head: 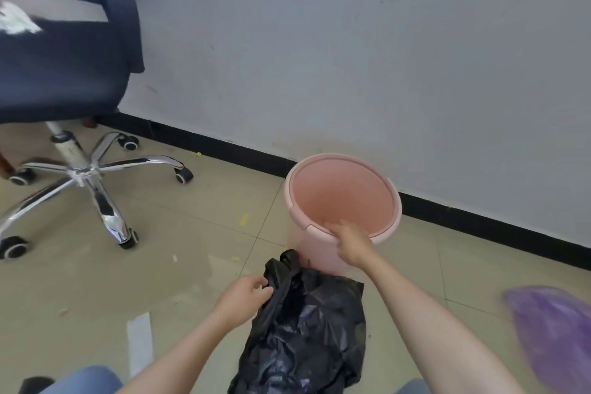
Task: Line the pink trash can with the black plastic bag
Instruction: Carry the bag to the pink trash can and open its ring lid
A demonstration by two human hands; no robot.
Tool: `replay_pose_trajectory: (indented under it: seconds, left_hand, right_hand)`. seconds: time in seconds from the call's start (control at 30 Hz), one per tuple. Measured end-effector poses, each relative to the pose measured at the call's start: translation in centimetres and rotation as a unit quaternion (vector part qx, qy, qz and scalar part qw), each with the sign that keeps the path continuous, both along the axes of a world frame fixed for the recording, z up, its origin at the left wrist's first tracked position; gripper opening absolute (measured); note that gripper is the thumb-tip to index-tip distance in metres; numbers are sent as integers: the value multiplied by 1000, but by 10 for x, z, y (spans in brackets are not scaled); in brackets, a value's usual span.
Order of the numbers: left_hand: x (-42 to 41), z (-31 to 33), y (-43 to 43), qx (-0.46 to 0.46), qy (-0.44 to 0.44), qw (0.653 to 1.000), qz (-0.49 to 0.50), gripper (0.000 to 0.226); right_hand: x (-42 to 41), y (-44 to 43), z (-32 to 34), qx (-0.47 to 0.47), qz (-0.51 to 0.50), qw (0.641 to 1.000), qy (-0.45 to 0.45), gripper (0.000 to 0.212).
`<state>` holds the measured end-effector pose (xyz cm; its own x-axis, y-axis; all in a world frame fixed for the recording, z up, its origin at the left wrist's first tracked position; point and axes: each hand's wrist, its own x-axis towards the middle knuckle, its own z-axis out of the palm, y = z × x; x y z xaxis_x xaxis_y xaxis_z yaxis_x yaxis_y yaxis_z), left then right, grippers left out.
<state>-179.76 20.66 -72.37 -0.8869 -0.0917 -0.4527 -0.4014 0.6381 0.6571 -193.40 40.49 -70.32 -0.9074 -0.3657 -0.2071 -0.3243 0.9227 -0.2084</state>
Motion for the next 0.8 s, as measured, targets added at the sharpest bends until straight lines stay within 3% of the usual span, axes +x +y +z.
replay_pose_trajectory:
  seconds: [0.1,0.17,0.27,0.37,0.47,0.6,0.8]
  left_hand:
    - [-12,7,11,149,-20,981,123,21]
    - [-22,14,19,269,-49,936,223,14]
    - [-35,16,29,386,-77,870,298,31]
    - [-49,21,41,447,-78,837,305,49]
    - [-65,24,45,491,-60,815,303,43]
    - [-78,23,42,469,-56,825,309,31]
    - [-85,9,45,442,-75,830,333,27]
  right_hand:
    - [6,34,4,-4,30,999,-36,58]
    - [11,52,8,9,22,998,-50,54]
    - [22,56,14,19,13,998,-61,54]
    - [37,29,17,-18,28,998,-58,52]
    - [47,-8,9,-16,42,998,-42,52]
    - [49,-28,-3,-13,9,1000,20,32]
    - [44,-15,1,-83,-3,996,-30,31]
